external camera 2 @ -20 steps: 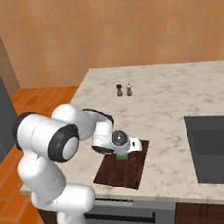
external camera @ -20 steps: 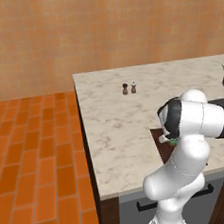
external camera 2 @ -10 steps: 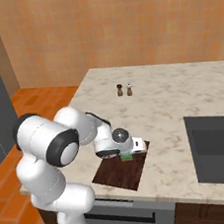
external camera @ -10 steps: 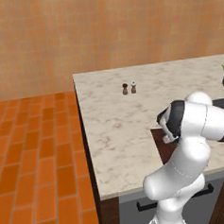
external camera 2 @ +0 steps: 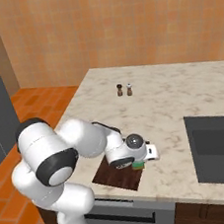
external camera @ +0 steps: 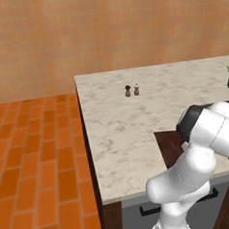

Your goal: Pick up the sponge from the counter and clean the cutting board by briefly scrubbing or pressing down on the cutting board. Once finished, release the sponge.

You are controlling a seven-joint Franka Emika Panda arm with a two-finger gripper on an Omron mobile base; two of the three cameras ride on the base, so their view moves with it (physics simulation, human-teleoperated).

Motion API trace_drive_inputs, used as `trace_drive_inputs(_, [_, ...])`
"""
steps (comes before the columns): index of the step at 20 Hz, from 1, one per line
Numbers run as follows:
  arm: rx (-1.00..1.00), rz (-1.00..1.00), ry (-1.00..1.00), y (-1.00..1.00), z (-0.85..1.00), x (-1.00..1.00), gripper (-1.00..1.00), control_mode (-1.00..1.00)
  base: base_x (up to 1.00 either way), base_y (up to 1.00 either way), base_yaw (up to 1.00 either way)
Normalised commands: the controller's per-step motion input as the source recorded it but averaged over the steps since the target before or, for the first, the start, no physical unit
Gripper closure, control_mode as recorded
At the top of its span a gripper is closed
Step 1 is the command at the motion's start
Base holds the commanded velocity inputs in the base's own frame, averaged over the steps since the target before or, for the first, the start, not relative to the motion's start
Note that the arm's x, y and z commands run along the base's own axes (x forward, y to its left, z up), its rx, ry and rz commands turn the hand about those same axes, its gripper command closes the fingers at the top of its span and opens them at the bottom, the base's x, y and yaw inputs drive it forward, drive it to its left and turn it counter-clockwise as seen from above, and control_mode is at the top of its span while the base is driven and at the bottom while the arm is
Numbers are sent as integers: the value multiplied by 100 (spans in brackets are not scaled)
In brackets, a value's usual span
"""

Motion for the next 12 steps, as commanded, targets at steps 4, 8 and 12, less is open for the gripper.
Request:
trace_drive_inputs(4, [0,0,8,62,7,-14,100,-100,0,0,0])
trace_drive_inputs(8, [1,0,3,81,23,1,100,-100,0,0,0])
trace_drive_inputs(12, [4,0,0,77,39,18,100,-100,0,0,0])
